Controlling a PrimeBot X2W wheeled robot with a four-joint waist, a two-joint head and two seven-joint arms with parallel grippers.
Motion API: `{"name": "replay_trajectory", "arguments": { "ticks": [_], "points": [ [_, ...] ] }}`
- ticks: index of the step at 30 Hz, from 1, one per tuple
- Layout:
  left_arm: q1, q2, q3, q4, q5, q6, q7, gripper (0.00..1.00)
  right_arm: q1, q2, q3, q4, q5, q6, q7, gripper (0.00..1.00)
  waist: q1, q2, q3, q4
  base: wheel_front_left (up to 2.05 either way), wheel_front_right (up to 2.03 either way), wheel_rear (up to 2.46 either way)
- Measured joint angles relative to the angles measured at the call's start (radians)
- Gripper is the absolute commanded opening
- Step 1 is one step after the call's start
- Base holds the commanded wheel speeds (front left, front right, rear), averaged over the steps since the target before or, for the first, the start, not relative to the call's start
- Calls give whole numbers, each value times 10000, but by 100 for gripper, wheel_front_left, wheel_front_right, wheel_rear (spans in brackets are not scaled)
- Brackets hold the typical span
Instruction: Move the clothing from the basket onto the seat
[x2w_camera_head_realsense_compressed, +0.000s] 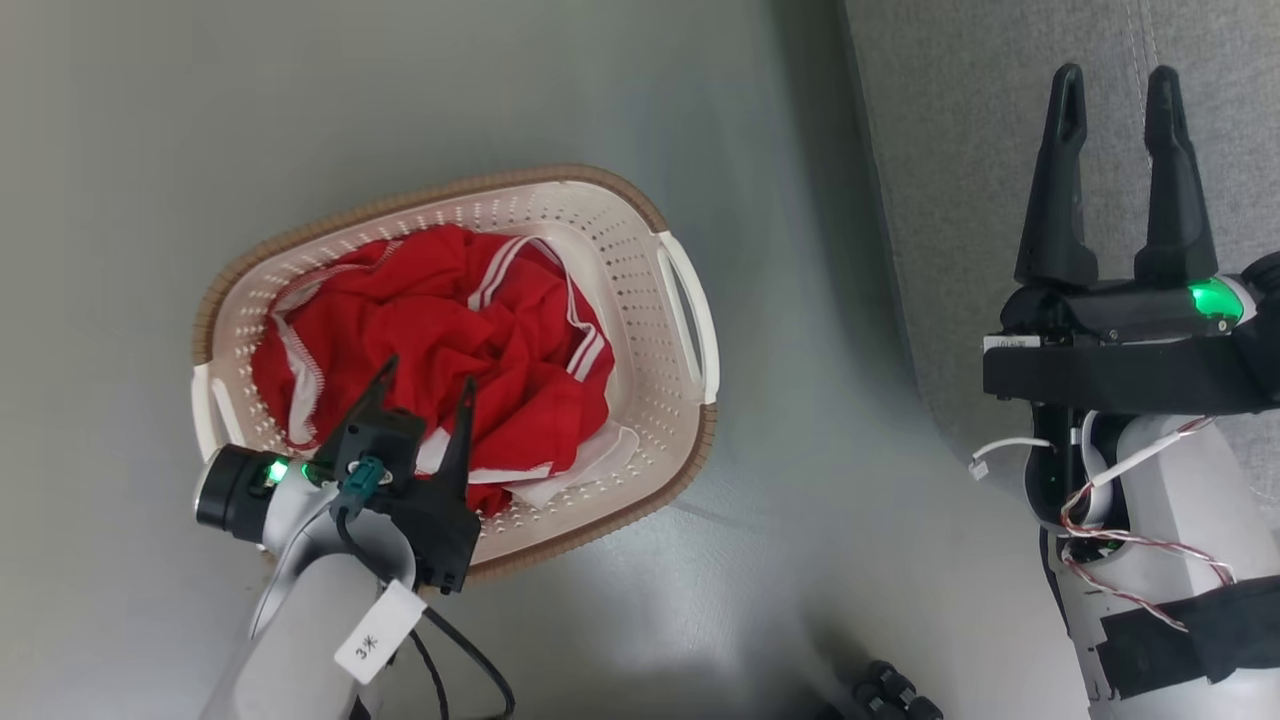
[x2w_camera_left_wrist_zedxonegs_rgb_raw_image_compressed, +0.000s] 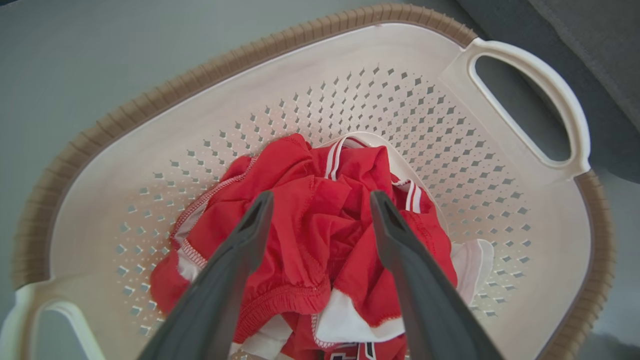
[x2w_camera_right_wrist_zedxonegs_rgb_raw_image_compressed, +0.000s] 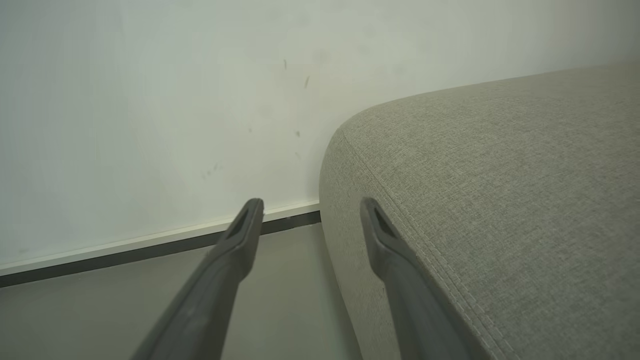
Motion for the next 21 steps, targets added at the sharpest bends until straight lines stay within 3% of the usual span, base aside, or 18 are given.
{"name": "replay_trajectory", "arguments": {
  "ticks": [21],
  "points": [
    [-1273, 408, 395, 1687, 146, 608, 702, 100, -464, 182, 146, 171, 44, 188, -2, 100, -1, -1, 973, -764, 0, 0, 0]
  ]
}}
